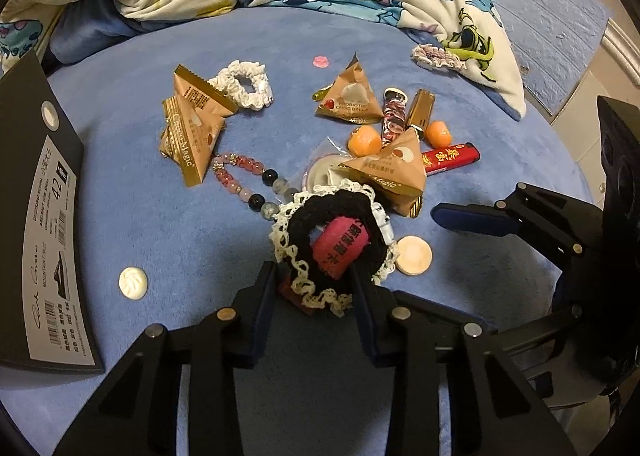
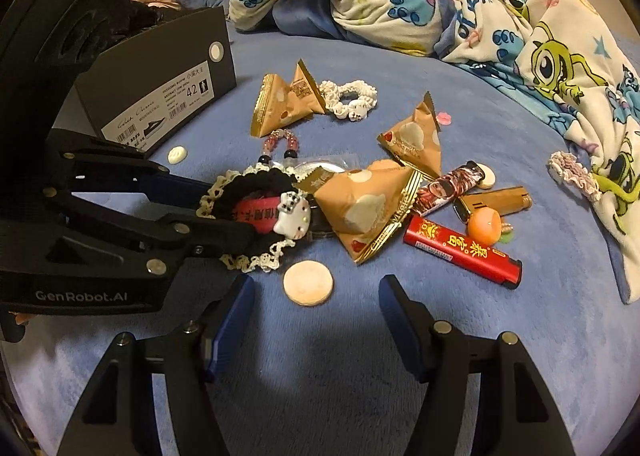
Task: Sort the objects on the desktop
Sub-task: 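Grasp the black lace scrunchie with the left tool while the right tool grasps the beige disc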
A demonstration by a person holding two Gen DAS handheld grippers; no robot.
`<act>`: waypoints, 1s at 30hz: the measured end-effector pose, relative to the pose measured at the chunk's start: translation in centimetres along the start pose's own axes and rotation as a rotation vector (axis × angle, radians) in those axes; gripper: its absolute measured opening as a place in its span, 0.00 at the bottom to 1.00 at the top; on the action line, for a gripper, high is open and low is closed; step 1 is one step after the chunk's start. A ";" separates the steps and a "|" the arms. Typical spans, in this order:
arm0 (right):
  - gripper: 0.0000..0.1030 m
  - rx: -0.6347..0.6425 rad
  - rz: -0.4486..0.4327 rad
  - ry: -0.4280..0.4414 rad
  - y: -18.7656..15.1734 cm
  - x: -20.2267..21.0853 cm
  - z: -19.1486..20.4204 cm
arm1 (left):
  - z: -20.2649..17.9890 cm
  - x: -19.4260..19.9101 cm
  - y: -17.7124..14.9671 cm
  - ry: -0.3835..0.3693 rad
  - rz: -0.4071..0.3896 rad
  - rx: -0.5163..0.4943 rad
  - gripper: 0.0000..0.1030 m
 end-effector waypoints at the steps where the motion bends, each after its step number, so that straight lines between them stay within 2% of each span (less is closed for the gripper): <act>1: 0.65 0.000 0.000 0.002 0.0 0.0 0.0 | 0.0 0.0 0.0 -0.001 -0.002 0.002 0.35; 8: 0.65 -0.015 -0.012 0.012 0.4 -0.2 -0.1 | 0.4 0.3 0.2 -0.015 -0.010 0.018 0.30; 10: 0.64 -0.016 -0.015 0.014 0.5 -0.2 -0.1 | 0.4 0.5 0.2 -0.013 -0.015 0.010 0.26; 13: 0.59 -0.018 -0.016 0.013 0.6 -0.3 -0.1 | 0.7 1.0 0.2 -0.027 -0.022 0.025 0.20; 20: 0.55 -0.053 -0.025 0.034 0.7 -0.1 -0.6 | 1.4 1.6 -0.1 -0.050 -0.025 0.064 0.16; 23: 0.43 -0.056 -0.019 0.042 0.7 -0.2 -0.6 | 1.5 1.9 -0.2 -0.050 -0.031 0.072 0.15; 30: 0.37 -0.037 -0.015 0.046 0.3 -0.1 -0.1 | 1.6 2.9 -0.2 -0.057 -0.049 0.081 0.13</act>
Point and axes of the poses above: each gripper's, at about its wrist camera, not at the fingertips, and x roughly against the way its jaws point, z to its left, y to its top, the point moved 8 cm from there along -x, roughly the way its jaws point, and after that the axes turned 3 degrees about z, right-handed, at the moved point
